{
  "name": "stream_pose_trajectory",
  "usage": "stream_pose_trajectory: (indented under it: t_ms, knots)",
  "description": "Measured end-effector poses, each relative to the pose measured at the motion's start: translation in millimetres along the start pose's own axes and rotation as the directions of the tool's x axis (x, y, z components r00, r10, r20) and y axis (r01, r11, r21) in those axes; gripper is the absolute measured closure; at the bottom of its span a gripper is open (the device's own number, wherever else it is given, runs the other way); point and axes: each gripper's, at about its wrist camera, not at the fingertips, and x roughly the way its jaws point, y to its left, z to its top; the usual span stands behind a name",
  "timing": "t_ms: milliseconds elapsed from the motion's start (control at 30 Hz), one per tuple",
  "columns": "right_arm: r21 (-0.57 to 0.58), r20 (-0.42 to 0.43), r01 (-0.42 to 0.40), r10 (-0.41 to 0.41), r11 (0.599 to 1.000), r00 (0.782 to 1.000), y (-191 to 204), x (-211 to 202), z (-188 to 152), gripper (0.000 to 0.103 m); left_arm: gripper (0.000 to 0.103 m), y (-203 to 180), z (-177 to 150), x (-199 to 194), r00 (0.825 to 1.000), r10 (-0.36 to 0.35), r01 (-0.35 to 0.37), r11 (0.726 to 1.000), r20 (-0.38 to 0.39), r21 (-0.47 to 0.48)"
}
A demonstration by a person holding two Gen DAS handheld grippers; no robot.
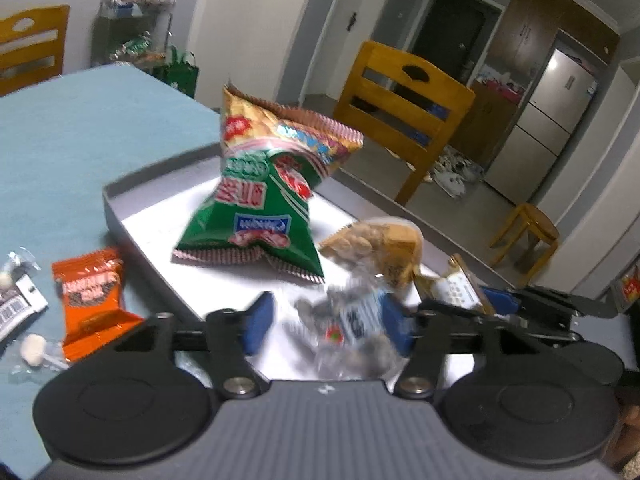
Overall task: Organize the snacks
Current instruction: 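Lower seed bag into box with left tool while right tool lowers pastry packet beside it, then open left tool releasing seed bag while right tool releases pastry packet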
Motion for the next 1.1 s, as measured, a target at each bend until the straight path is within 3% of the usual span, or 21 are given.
stream_pose_trajectory:
  t_ms: [67, 233, 300, 367, 533, 1100]
  knots:
    - [0.0, -0.001, 0.002, -0.002, 1.0, 1.0, 0.0, -0.1, 0.3, 0.058, 0.027, 0.3, 1.0, -4.0, 1.0, 0.011, -0.011, 1.0, 0.022, 0.005]
    - [0.002, 0.002, 0.002, -0.002, 1.0, 1.0, 0.4, -1.1, 0.4, 0.056, 0.024, -0.4, 2.0, -10.6, 0.999, 0.014, -0.015, 1.0, 0.043, 0.015]
    - [0.005, 0.007, -0.002, 0.001, 1.0, 1.0, 0.6, -2.1, 0.4, 0.051, 0.021, 0.0, 1.8, -12.9, 0.999, 0.012, -0.013, 1.0, 0.049, 0.016]
    - [0.008, 0.018, -0.004, 0.004, 1.0, 1.0, 2.0, -5.0, 1.1, 0.036, 0.016, 0.7, 1.4, -14.7, 0.998, 0.012, -0.013, 1.0, 0.054, 0.017]
    - [-0.016, 0.06, -0.008, 0.009, 1.0, 0.998, 8.4, -13.2, 1.8, 0.02, 0.011, 3.0, 0.6, -19.8, 0.998, 0.01, -0.011, 1.0, 0.064, 0.012]
    - [-0.009, 0.075, -0.002, 0.003, 1.0, 0.997, 11.1, -20.3, 3.6, 0.014, 0.009, 5.9, 0.8, -33.8, 0.996, 0.01, -0.011, 1.0, 0.09, 0.011]
